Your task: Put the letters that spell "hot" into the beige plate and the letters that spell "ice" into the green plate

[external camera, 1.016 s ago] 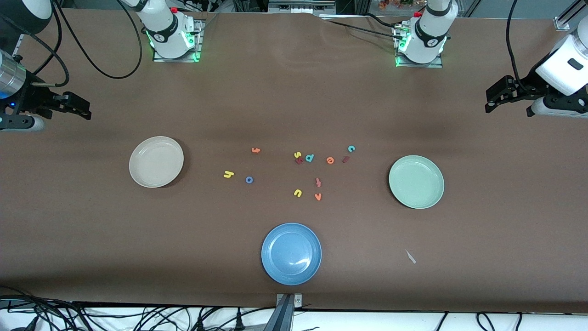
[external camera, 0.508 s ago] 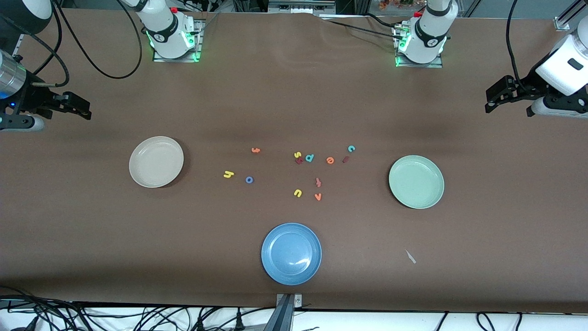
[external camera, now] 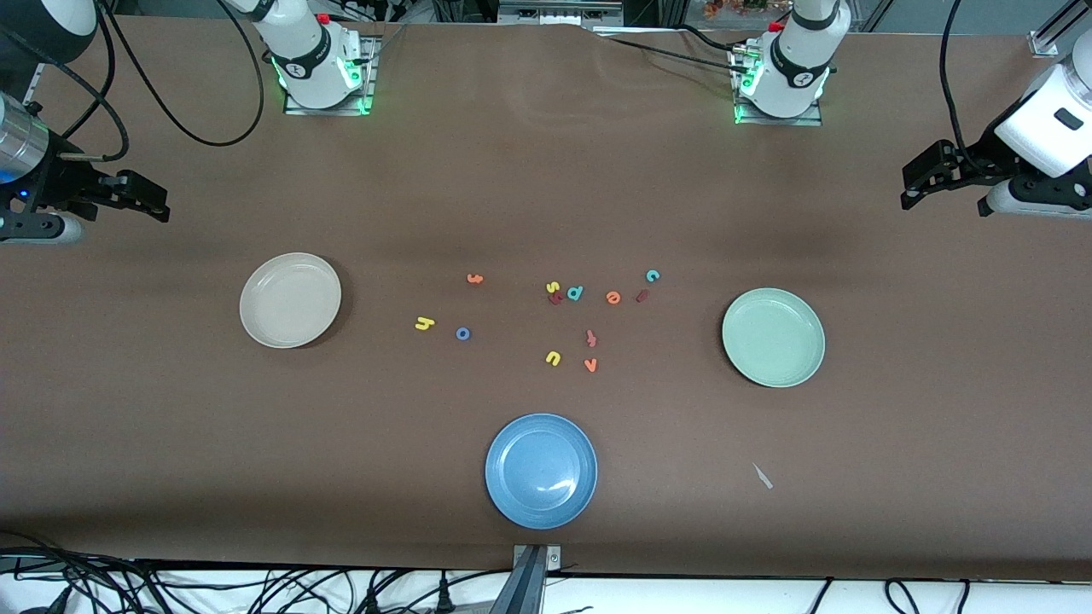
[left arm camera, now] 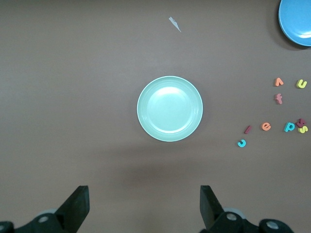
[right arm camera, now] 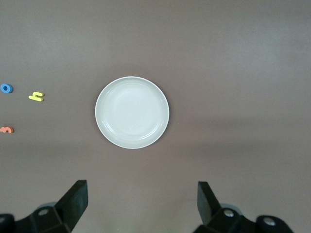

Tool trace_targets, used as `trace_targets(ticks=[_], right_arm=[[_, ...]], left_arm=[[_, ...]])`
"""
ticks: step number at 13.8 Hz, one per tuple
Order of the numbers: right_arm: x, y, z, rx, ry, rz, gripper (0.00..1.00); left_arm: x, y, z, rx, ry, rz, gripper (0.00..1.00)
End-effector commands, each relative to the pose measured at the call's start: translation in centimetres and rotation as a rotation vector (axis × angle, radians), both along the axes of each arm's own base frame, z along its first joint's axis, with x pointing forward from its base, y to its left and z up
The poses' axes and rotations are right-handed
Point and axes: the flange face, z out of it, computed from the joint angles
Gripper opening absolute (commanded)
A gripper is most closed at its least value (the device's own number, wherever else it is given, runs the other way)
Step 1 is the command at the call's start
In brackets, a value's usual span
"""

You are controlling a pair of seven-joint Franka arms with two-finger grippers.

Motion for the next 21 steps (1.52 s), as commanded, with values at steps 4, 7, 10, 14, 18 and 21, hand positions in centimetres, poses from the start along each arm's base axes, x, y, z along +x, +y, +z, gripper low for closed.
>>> trace_targets(ticks=[4, 7, 10, 14, 18, 21], right_arm=[[-0.09, 0.07, 0.41, 0.015, 0.005, -0.005, 1.0], [-0.09, 0.16, 0.41, 0.015, 0.005, -0.004, 1.0], [-0.08, 0.24, 0.41, 0.015, 0.005, -0.002, 1.0], [-0.08, 0.24, 0.41, 0.015, 0.005, -0.004, 1.0], [-0.05, 0.24, 0.33, 0.014, 0.007, -0.004, 1.0], [-0.08, 0.24, 0.41, 0.015, 0.005, -0.004, 1.0]], left_arm=[[0.18, -0.08, 0.65, 0.011, 0.003, -0.017, 1.0], [0.18, -0.08, 0.65, 0.011, 0.003, -0.017, 1.0], [0.18, -0.08, 0.65, 0.011, 0.003, -0.018, 1.0], [0.16, -0.08, 0.64, 0.011, 0.005, -0.017, 1.0], [0.01, -0.07, 0.52, 0.012, 0.018, -0.018, 1.0], [0.02, 0.02, 0.52, 0.012, 0.018, -0.021, 1.0]])
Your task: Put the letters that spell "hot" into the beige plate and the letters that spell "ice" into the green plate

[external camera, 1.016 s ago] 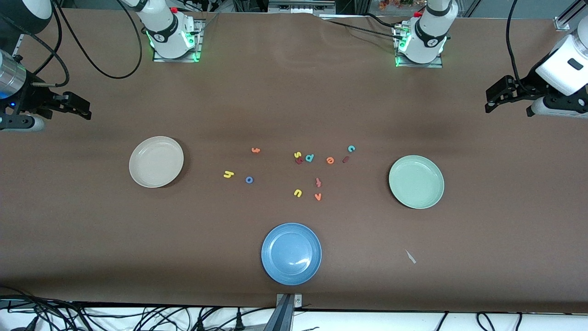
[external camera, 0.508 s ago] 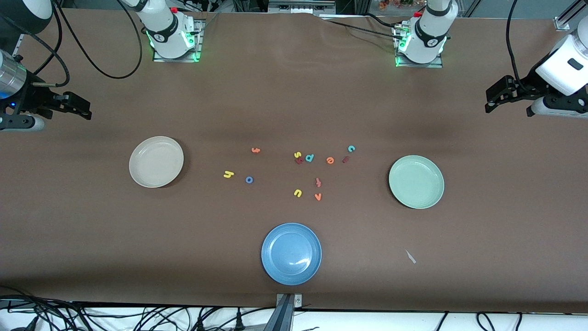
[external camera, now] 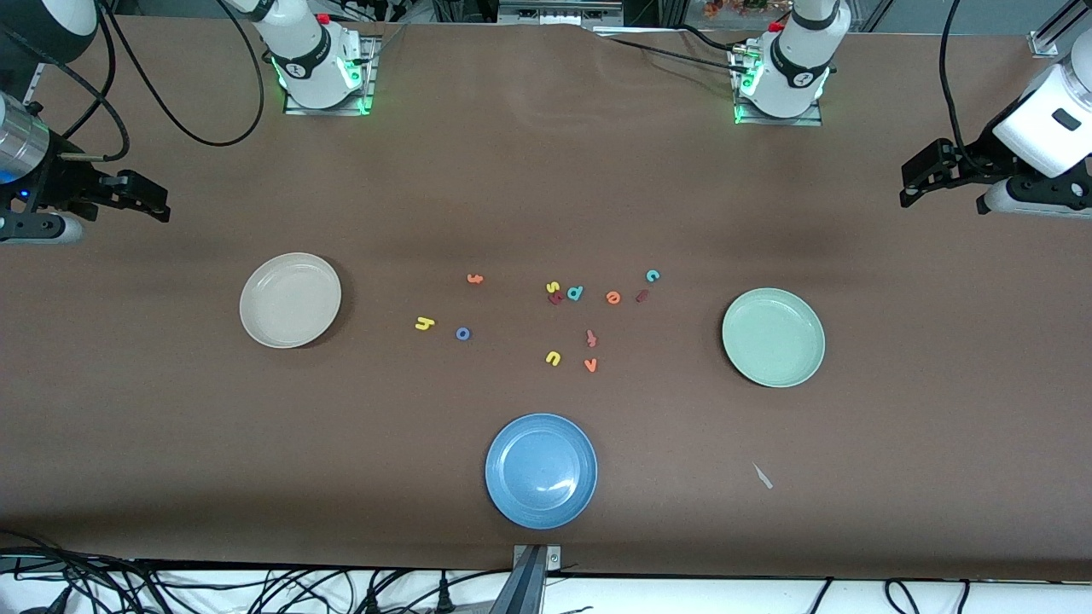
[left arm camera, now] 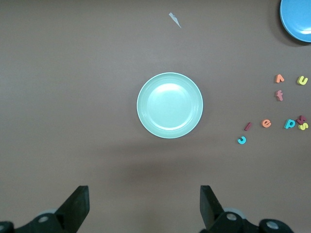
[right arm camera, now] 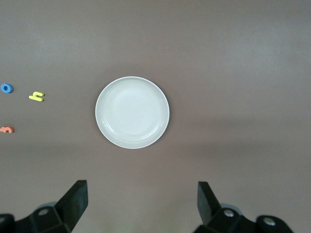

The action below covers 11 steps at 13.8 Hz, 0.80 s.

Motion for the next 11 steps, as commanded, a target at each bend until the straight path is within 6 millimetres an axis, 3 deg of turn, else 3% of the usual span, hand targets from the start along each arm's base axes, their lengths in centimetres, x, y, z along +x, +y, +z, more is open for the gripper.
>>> trace_targets(ticks=[1, 9, 11], right_arm=[[-0.1, 0.2, 0.4, 0.015, 0.005, -0.003, 1.0], [0.0, 0.1, 0.3, 0.014, 0.005, -0.006, 1.0], [0.0, 0.0, 0.3, 0.015, 0.005, -0.006, 1.0]], left_arm=[[0.2, 0.1, 0.6, 0.011, 0.004, -0.021, 1.0], [0.0, -0.1, 0.3, 0.01, 0.018, -0.031, 1.0], [0.7, -0.5, -1.0, -0.009, 0.043, -0.035, 1.0]])
